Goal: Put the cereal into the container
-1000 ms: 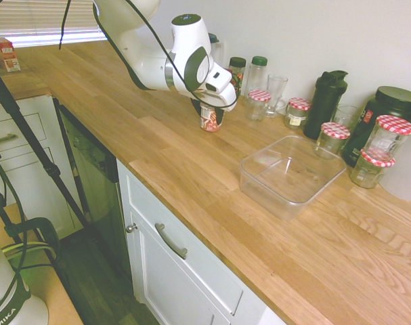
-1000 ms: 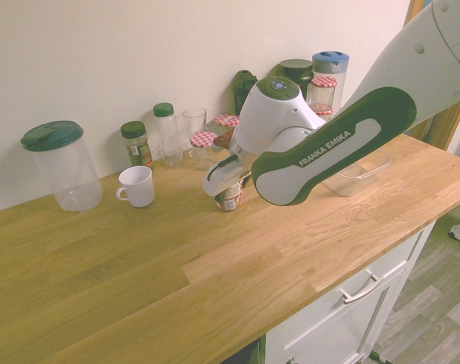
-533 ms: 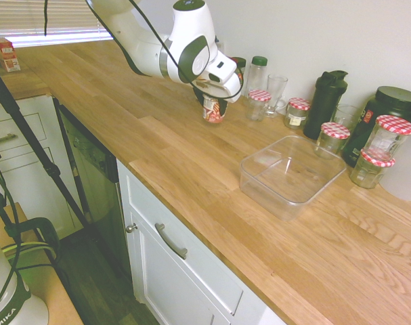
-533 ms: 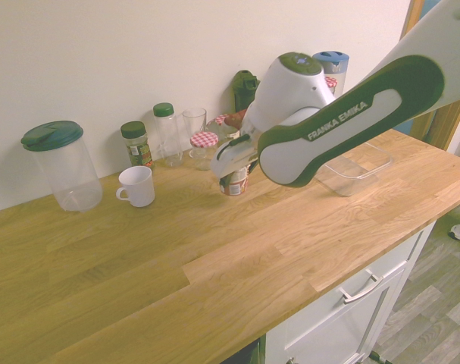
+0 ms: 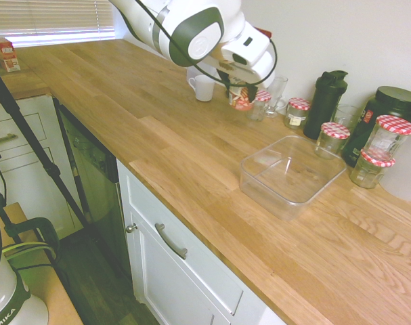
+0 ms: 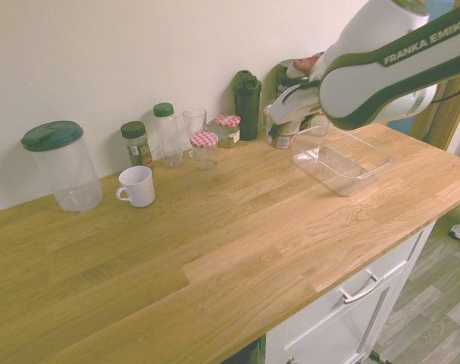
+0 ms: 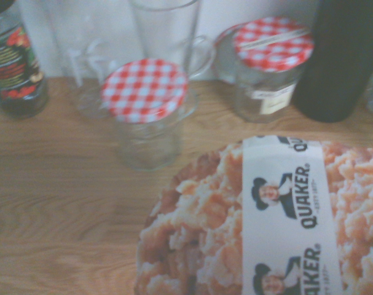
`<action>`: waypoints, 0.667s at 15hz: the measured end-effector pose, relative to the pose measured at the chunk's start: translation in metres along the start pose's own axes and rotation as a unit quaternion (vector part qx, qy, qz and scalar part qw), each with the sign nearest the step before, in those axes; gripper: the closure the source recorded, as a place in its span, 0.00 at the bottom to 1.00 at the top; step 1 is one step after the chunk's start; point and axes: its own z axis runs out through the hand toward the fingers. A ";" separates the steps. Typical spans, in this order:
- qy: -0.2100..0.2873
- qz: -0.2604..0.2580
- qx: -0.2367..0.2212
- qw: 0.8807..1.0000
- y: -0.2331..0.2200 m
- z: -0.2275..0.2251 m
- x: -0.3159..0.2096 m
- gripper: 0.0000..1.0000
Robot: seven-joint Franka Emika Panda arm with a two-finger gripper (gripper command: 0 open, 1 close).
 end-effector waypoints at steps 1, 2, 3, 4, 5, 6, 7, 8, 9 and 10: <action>0.007 0.008 -0.007 1.000 0.020 -0.002 0.015 1.00; 0.013 0.013 -0.016 1.000 0.038 -0.003 0.028 1.00; 0.019 0.019 -0.024 0.999 0.055 -0.004 0.039 1.00; 0.023 0.023 -0.030 0.999 0.068 -0.006 0.048 1.00; 0.027 0.025 -0.036 0.999 0.080 -0.008 0.056 1.00; 0.029 0.029 -0.041 0.998 0.090 -0.009 0.062 1.00; 0.027 0.033 -0.047 0.998 0.097 -0.007 0.065 1.00; 0.021 0.038 -0.054 0.998 0.105 -0.003 0.065 1.00; 0.016 0.041 -0.061 0.997 0.111 0.004 0.065 1.00; 0.009 0.045 -0.069 0.997 0.118 0.013 0.063 1.00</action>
